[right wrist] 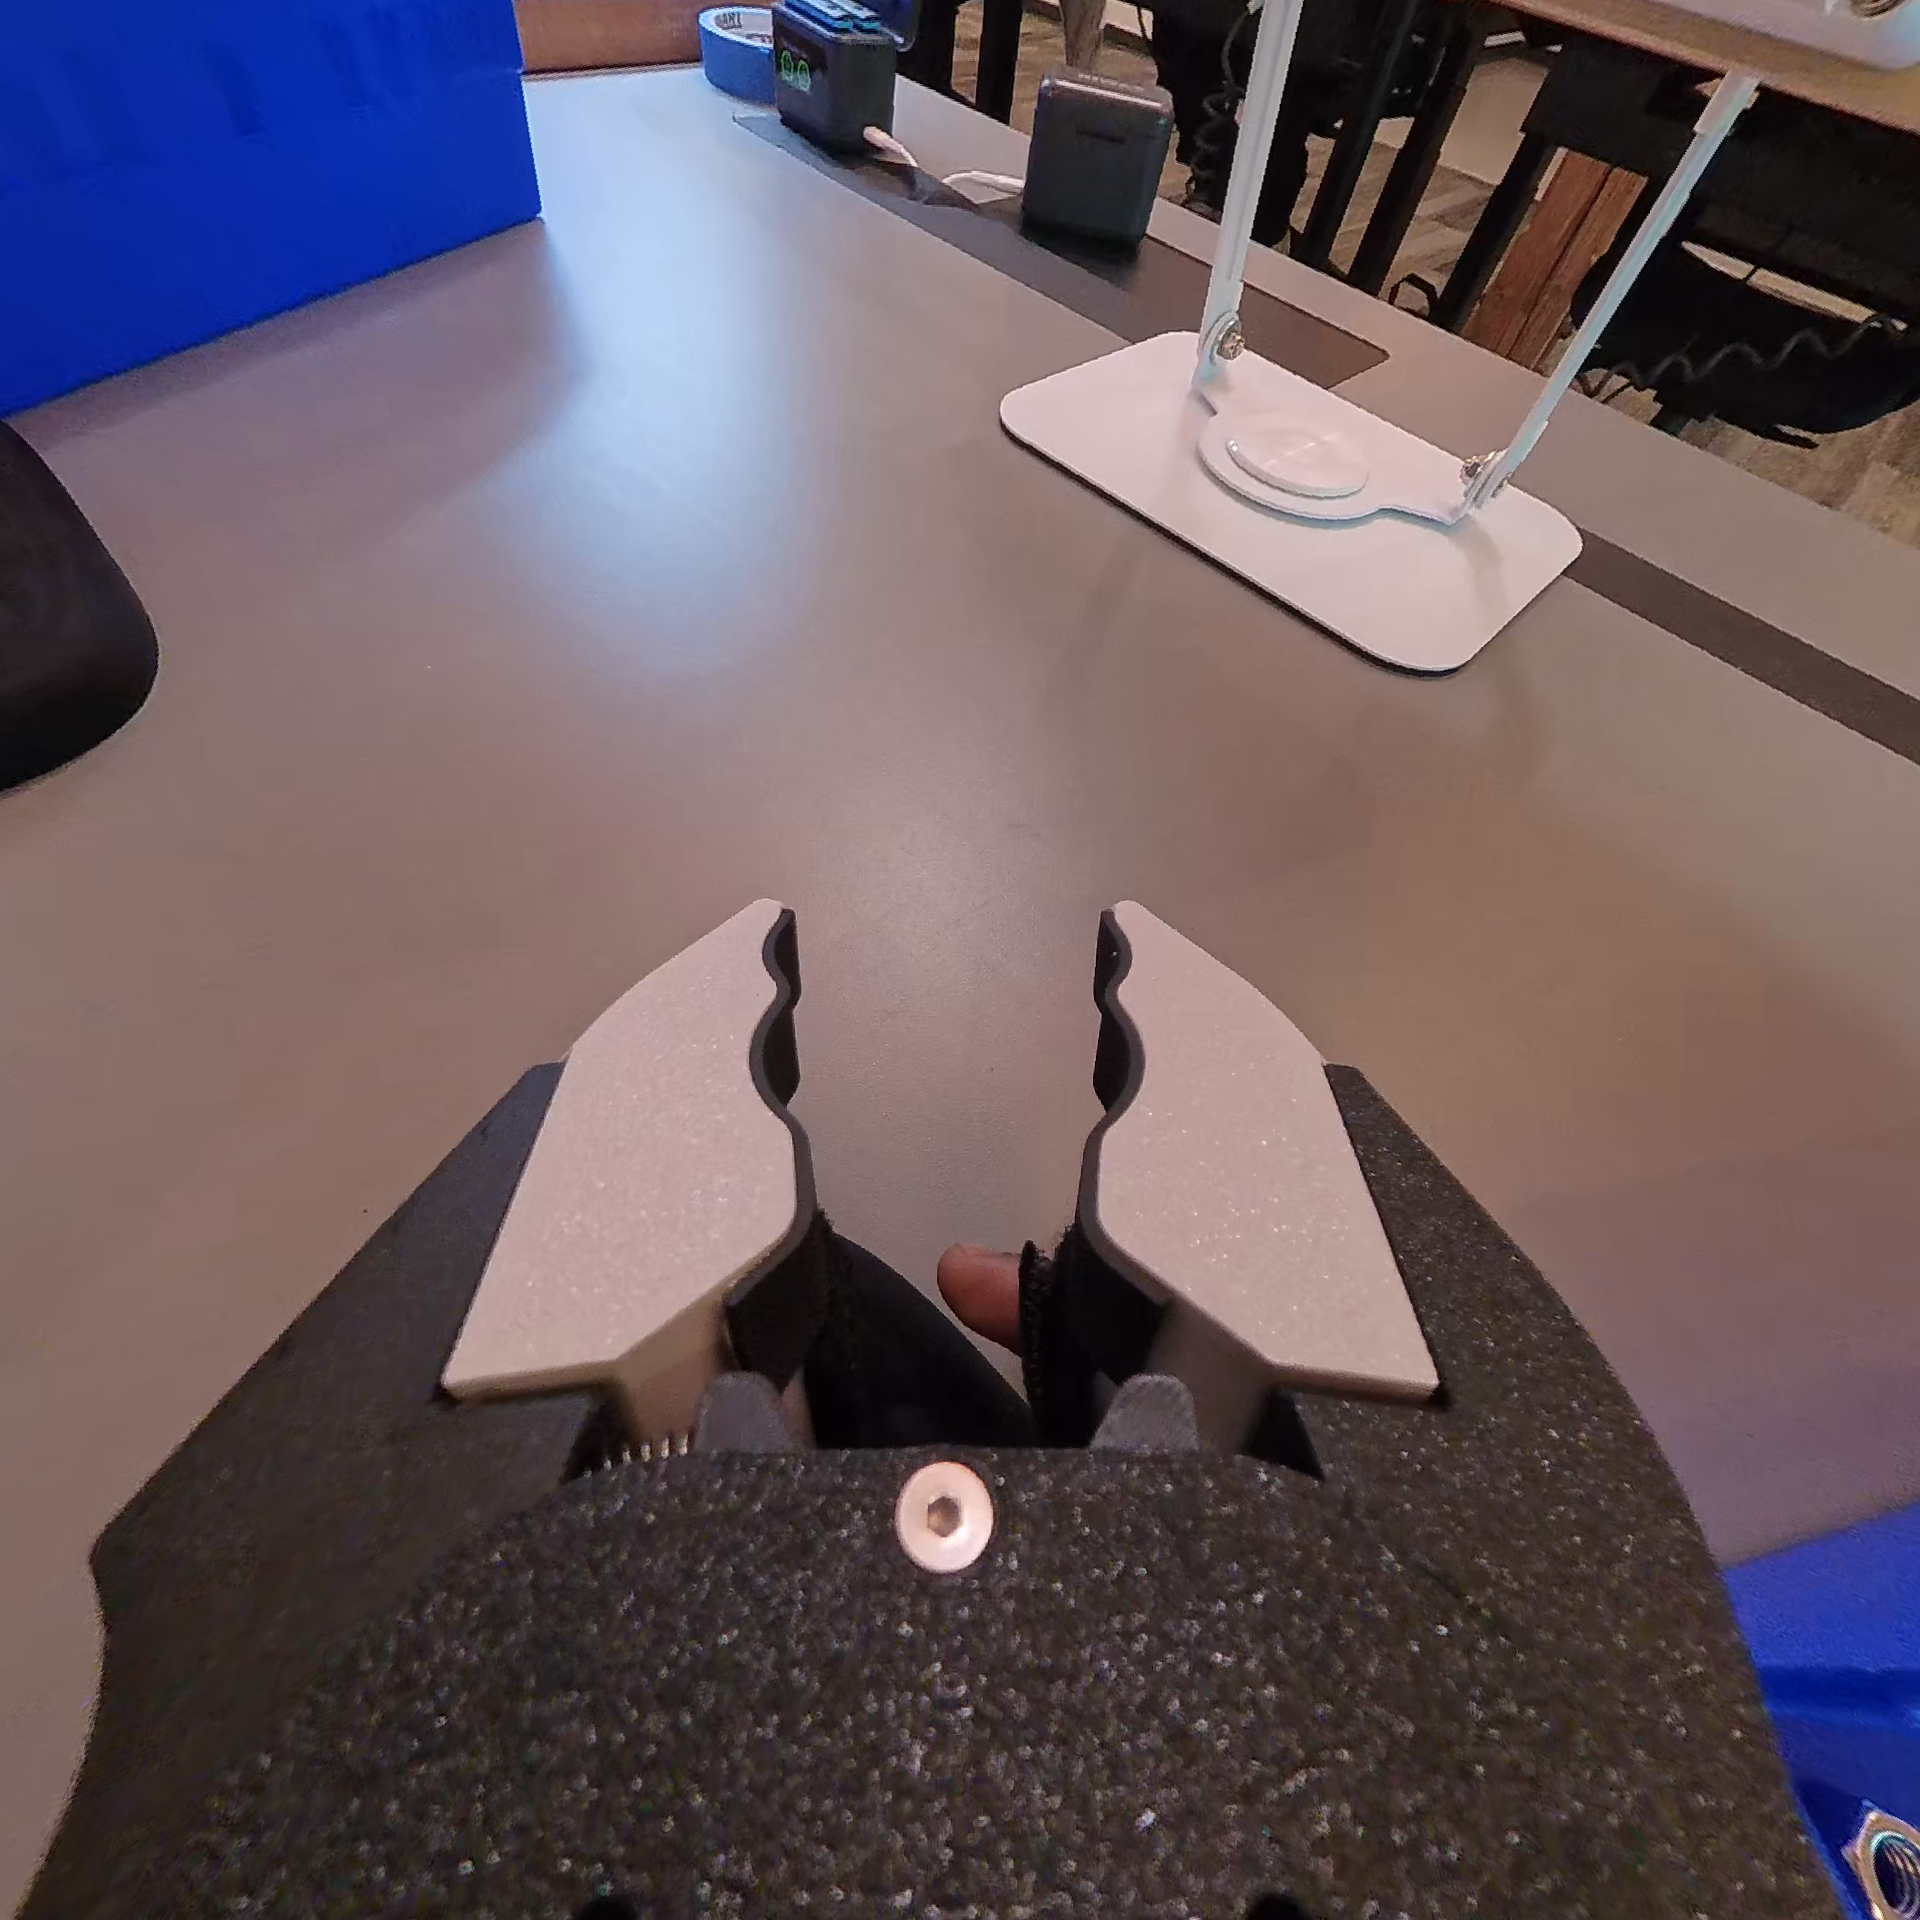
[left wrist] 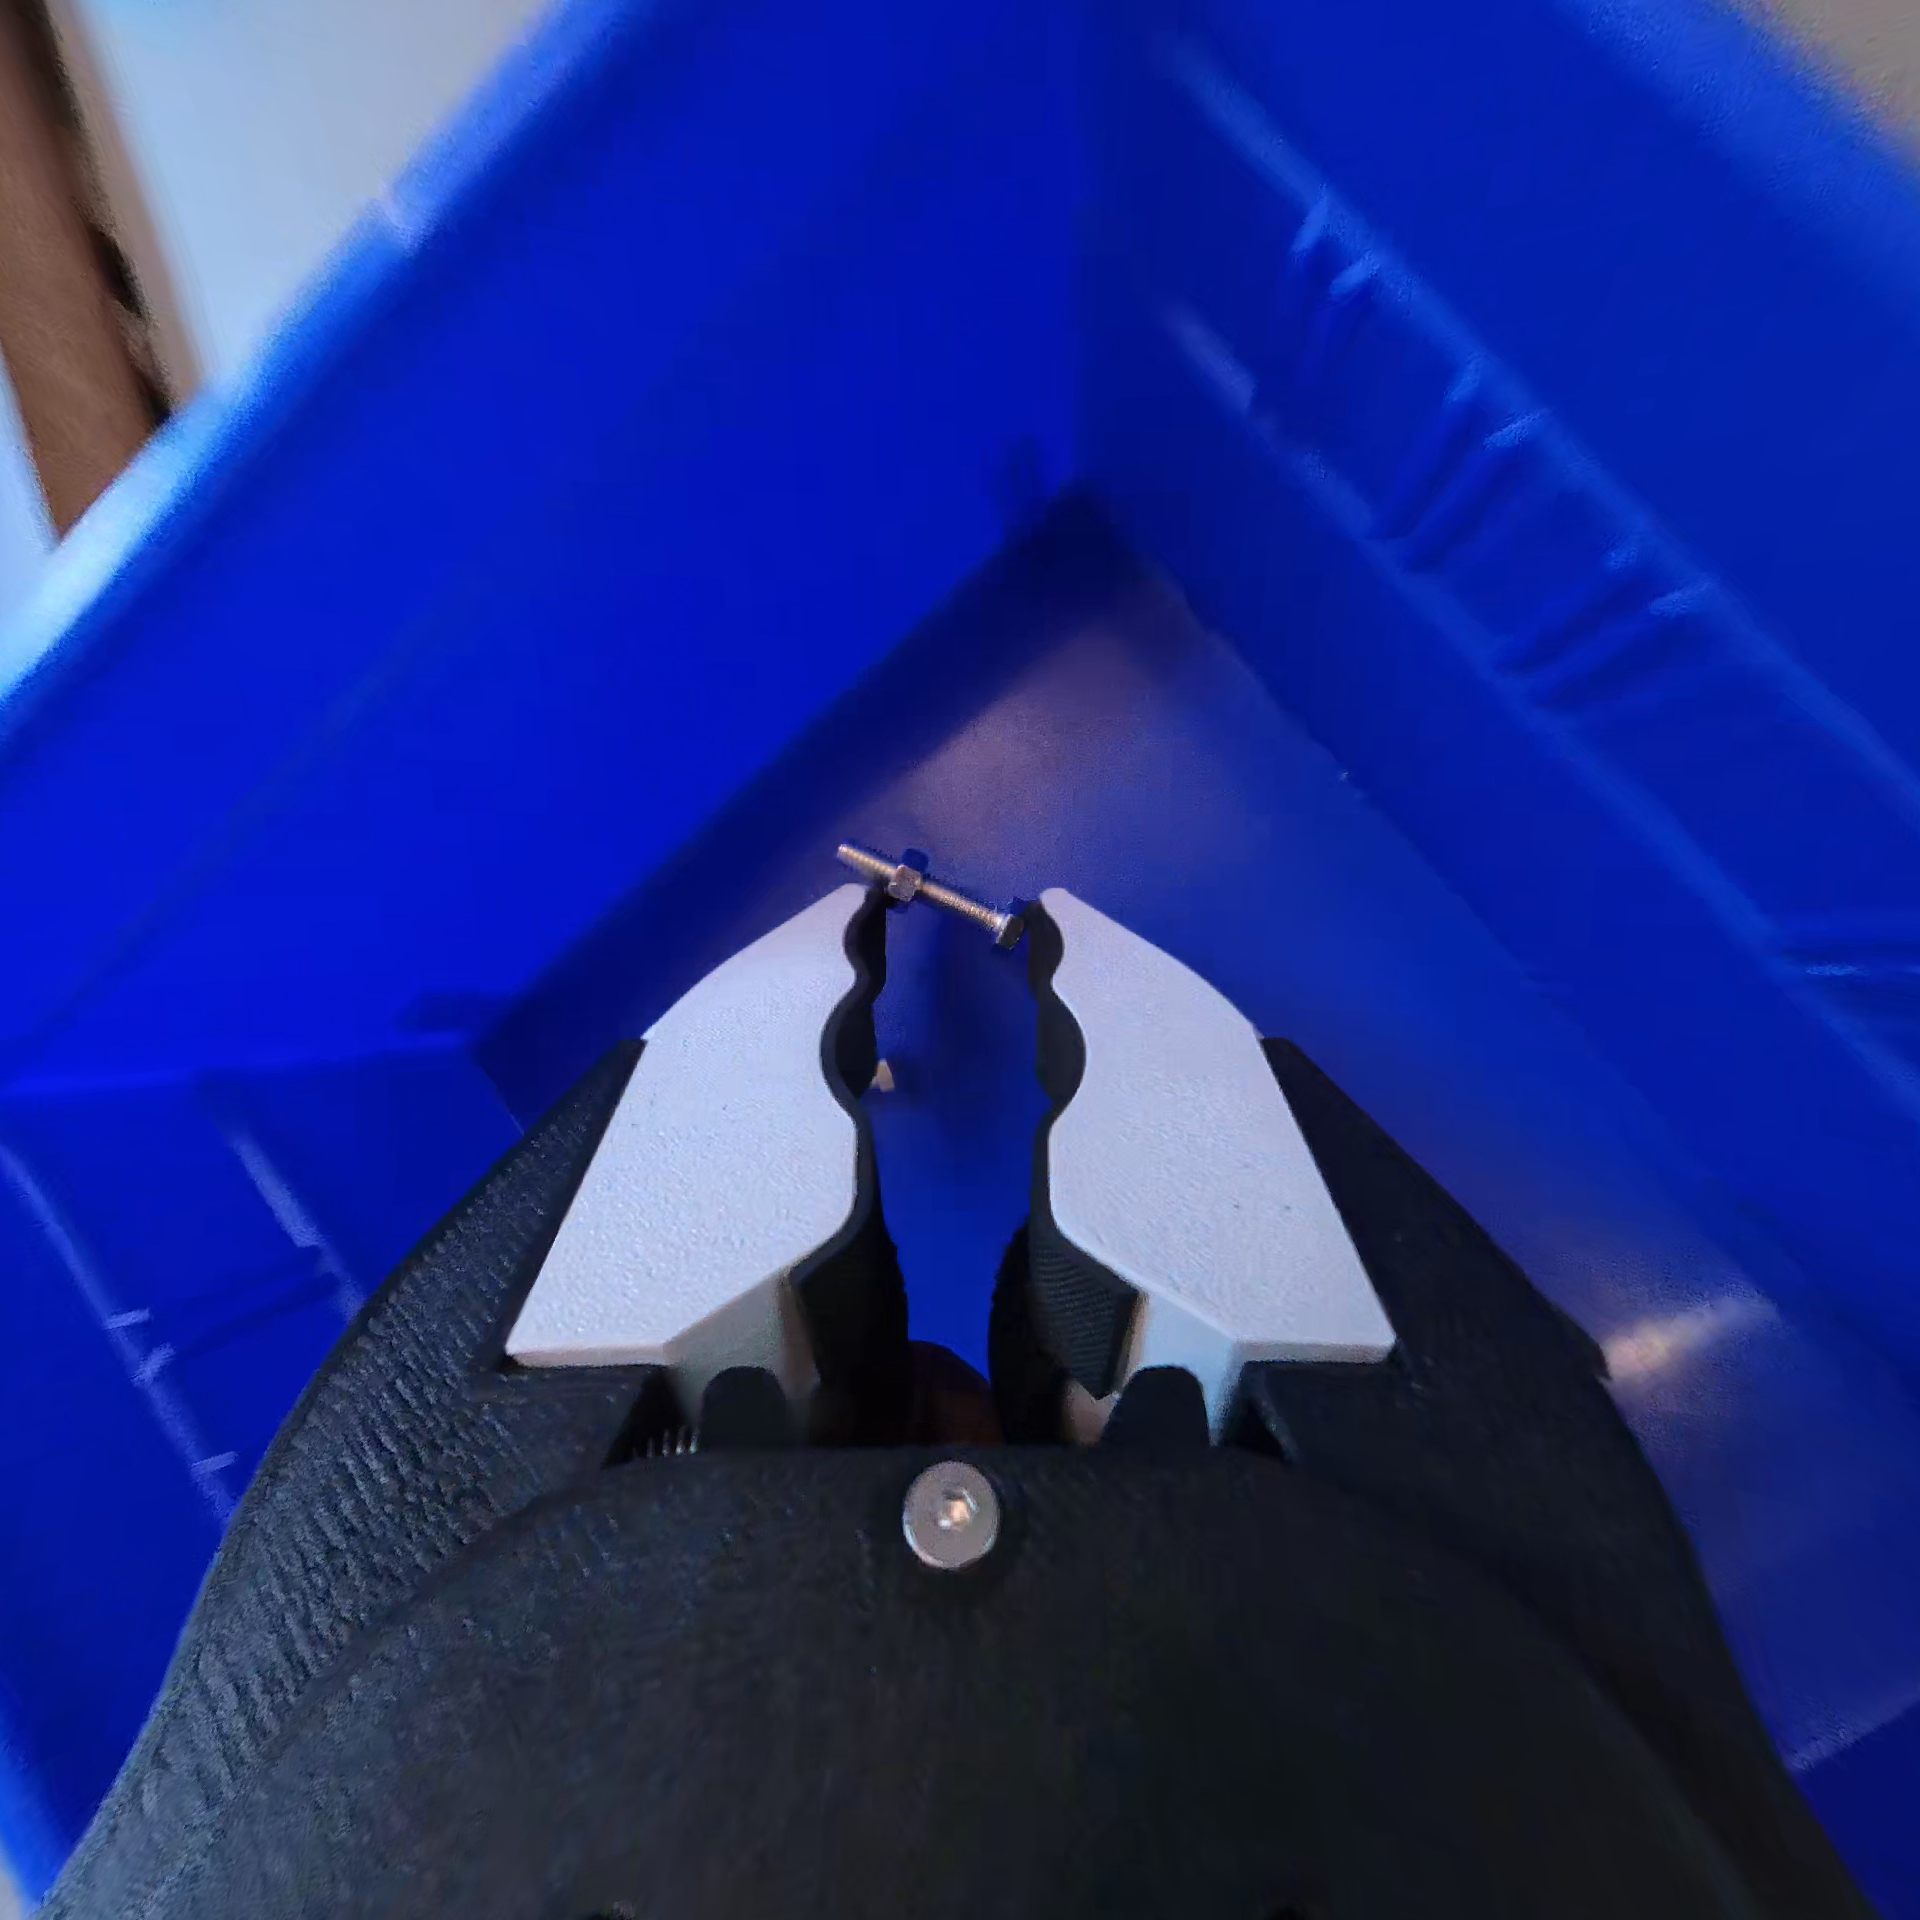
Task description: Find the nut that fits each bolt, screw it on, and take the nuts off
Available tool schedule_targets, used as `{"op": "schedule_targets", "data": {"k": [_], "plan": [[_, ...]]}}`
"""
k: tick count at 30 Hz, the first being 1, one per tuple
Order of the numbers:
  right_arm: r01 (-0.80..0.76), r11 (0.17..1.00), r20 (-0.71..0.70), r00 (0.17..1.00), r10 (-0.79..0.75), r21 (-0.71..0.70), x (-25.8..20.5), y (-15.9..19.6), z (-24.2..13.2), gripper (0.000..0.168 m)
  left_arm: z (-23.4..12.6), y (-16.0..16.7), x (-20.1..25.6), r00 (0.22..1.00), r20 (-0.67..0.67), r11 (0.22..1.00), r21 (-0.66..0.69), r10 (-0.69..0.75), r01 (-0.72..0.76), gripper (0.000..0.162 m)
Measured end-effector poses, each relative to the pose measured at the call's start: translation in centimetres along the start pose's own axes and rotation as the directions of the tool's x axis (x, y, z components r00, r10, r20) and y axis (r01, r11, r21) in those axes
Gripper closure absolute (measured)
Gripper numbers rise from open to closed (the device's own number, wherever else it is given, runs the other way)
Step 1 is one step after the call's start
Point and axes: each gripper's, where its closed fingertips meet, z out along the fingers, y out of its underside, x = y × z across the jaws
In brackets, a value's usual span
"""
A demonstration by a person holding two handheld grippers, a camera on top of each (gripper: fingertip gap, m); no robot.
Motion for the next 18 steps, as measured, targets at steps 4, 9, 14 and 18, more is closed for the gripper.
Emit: {"op": "schedule_targets", "data": {"k": [4, 9, 14, 18], "plan": [[-0.006, 1.0, 0.005, 1.0, 0.006, -0.003, 0.0, 0.0, 0.0, 0.113, -4.0, -4.1, 1.2, 0.968, 0.165, 0.92, 0.316, 0.187, -0.232, 0.135], [-0.012, 1.0, 0.012, 1.0, 0.012, -0.003, 0.0, 0.0, 0.0, 0.115, -11.5, -9.7, 9.6, 0.875, 0.282, 0.62, 0.622, 0.393, -0.479, 0.136], [-0.015, 0.999, 0.095, 0.995, 0.012, 0.034, -1.2, -1.0, -0.3, 0.116, -17.5, -12.9, 23.0, 0.787, 0.21, 0.308, 0.838, 0.581, -0.451, 0.135], [-0.234, 0.949, 0.38, 0.914, 0.142, 0.21, -4.5, -6.1, -1.8, 0.125, -17.2, -12.5, 31.8, 0.654, 0.262, 0.141, 0.857, 0.71, -0.496, 0.135]]}}
